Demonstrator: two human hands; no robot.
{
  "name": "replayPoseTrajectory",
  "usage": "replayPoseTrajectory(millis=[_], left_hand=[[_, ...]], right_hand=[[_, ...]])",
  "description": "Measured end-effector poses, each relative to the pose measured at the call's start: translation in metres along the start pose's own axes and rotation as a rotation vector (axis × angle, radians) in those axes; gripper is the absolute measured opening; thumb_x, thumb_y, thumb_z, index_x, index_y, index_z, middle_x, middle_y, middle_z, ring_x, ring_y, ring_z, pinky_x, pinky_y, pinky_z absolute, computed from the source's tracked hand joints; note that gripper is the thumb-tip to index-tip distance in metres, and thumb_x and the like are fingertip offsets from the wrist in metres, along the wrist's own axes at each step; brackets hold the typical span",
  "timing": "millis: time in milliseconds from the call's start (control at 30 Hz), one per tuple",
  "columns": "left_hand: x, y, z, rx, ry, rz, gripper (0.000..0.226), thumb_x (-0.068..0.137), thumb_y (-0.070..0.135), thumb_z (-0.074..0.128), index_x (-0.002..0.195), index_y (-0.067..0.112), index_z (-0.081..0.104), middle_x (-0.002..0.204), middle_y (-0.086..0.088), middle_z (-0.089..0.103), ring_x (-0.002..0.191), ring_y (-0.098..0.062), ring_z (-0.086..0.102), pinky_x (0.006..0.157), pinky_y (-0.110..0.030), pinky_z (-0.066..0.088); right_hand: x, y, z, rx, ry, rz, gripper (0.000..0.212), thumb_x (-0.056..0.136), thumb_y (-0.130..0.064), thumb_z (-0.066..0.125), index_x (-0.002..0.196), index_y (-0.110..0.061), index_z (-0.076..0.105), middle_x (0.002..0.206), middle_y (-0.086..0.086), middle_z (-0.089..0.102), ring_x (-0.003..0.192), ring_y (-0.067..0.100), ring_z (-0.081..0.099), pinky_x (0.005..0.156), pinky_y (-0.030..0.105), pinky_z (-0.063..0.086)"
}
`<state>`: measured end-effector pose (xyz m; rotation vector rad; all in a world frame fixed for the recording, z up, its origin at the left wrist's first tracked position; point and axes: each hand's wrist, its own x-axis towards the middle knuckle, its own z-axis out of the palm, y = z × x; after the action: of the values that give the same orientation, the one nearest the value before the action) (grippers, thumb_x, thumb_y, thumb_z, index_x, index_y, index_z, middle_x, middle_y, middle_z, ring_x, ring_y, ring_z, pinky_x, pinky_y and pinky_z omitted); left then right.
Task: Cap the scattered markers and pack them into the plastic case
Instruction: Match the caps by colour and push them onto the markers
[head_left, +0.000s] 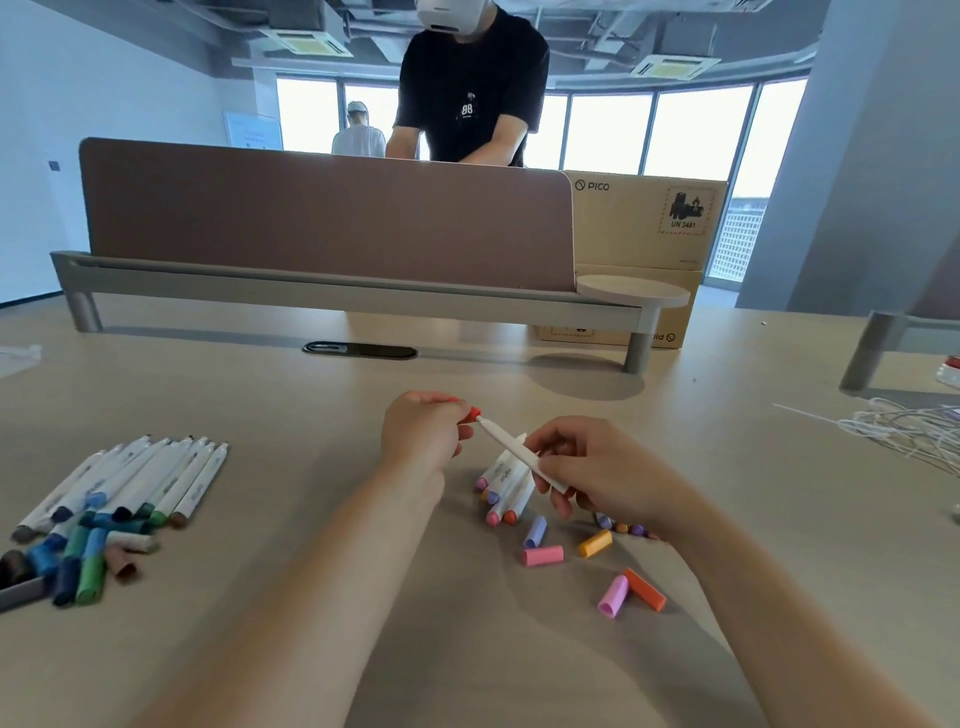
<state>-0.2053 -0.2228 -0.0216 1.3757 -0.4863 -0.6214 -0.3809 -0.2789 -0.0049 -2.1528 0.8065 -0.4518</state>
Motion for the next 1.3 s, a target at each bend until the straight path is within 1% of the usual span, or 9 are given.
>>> replayPoseTrajectory(millis=[133, 333, 533, 667, 767, 933, 1033, 1133, 1300], left_hand=[[-0.006, -0.003, 0.004, 0.091, -0.026, 0.034, 0.007, 0.090, 0.006, 0.061, 0.094, 0.010, 0.059, 0.077, -0.007, 0.071, 0.061, -0.015, 0.064, 0.057, -0.028, 0.045], [-0.014, -0.006, 0.010, 0.143, -0.025, 0.079, 0.007, 0.088, 0.003, 0.060, 0.094, 0.007, 0.059, 0.079, -0.009, 0.072, 0.053, -0.011, 0.063, 0.051, -0.023, 0.042], [-0.022, 0.001, 0.012, 0.177, -0.164, 0.141, 0.022, 0.092, 0.006, 0.057, 0.105, 0.018, 0.070, 0.090, -0.002, 0.074, 0.076, -0.014, 0.069, 0.064, -0.029, 0.052], [-0.022, 0.003, 0.008, 0.341, -0.185, 0.244, 0.037, 0.092, 0.011, 0.055, 0.119, 0.034, 0.067, 0.104, 0.003, 0.068, 0.084, -0.011, 0.063, 0.068, -0.026, 0.052], [-0.023, 0.004, 0.009, 0.384, -0.199, 0.230, 0.027, 0.090, 0.013, 0.057, 0.107, 0.031, 0.068, 0.100, 0.002, 0.068, 0.078, -0.012, 0.060, 0.066, -0.024, 0.050], [-0.024, 0.005, 0.011, 0.413, -0.182, 0.218, 0.020, 0.091, 0.012, 0.056, 0.090, 0.027, 0.069, 0.084, 0.006, 0.064, 0.060, -0.011, 0.055, 0.041, -0.015, 0.044], [-0.023, 0.005, 0.012, 0.392, -0.182, 0.225, 0.022, 0.090, 0.009, 0.055, 0.085, 0.025, 0.070, 0.080, 0.004, 0.064, 0.062, -0.011, 0.054, 0.049, -0.018, 0.047], [-0.024, 0.004, 0.012, 0.378, -0.192, 0.231, 0.023, 0.088, 0.008, 0.055, 0.083, 0.023, 0.071, 0.078, 0.006, 0.064, 0.067, -0.009, 0.054, 0.066, -0.024, 0.044], [-0.024, 0.003, 0.012, 0.386, -0.193, 0.241, 0.023, 0.089, 0.009, 0.055, 0.081, 0.023, 0.070, 0.077, 0.005, 0.064, 0.067, -0.010, 0.054, 0.062, -0.023, 0.043]], right_hand=[[0.001, 0.001, 0.002, -0.004, 0.002, -0.016, 0.015, 0.098, -0.009, 0.054, 0.106, -0.015, 0.065, 0.073, 0.001, 0.071, 0.058, 0.016, 0.061, 0.068, 0.033, 0.056], [0.002, 0.004, 0.006, -0.011, 0.037, -0.009, 0.011, 0.098, -0.014, 0.057, 0.105, -0.013, 0.065, 0.070, 0.004, 0.069, 0.055, 0.016, 0.059, 0.064, 0.032, 0.054], [0.010, 0.000, 0.013, -0.133, 0.197, 0.026, 0.010, 0.090, -0.028, 0.065, 0.092, -0.019, 0.070, 0.076, 0.000, 0.072, 0.061, 0.014, 0.067, 0.070, 0.034, 0.058], [0.014, 0.010, 0.001, -0.159, 0.316, 0.103, 0.014, 0.089, -0.030, 0.066, 0.082, -0.019, 0.070, 0.071, 0.001, 0.070, 0.060, 0.013, 0.060, 0.063, 0.033, 0.054], [0.018, 0.020, -0.002, -0.277, 0.336, 0.207, 0.015, 0.089, -0.031, 0.065, 0.084, -0.018, 0.072, 0.077, 0.003, 0.068, 0.067, 0.016, 0.059, 0.063, 0.031, 0.051], [0.026, 0.025, 0.000, -0.378, 0.354, 0.351, 0.018, 0.091, -0.028, 0.062, 0.084, -0.012, 0.067, 0.074, 0.006, 0.067, 0.056, 0.014, 0.057, 0.052, 0.024, 0.045], [0.034, 0.028, 0.006, -0.449, 0.331, 0.395, 0.019, 0.091, -0.028, 0.063, 0.087, -0.010, 0.066, 0.069, 0.006, 0.063, 0.050, 0.015, 0.058, 0.047, 0.022, 0.046], [0.038, 0.032, 0.012, -0.542, 0.324, 0.380, 0.010, 0.090, -0.024, 0.062, 0.091, -0.016, 0.059, 0.078, 0.007, 0.067, 0.065, 0.024, 0.069, 0.062, 0.034, 0.061], [0.031, 0.023, 0.014, -0.637, 0.273, 0.320, 0.007, 0.090, -0.020, 0.062, 0.093, -0.020, 0.056, 0.087, 0.005, 0.065, 0.078, 0.026, 0.069, 0.073, 0.041, 0.061]])
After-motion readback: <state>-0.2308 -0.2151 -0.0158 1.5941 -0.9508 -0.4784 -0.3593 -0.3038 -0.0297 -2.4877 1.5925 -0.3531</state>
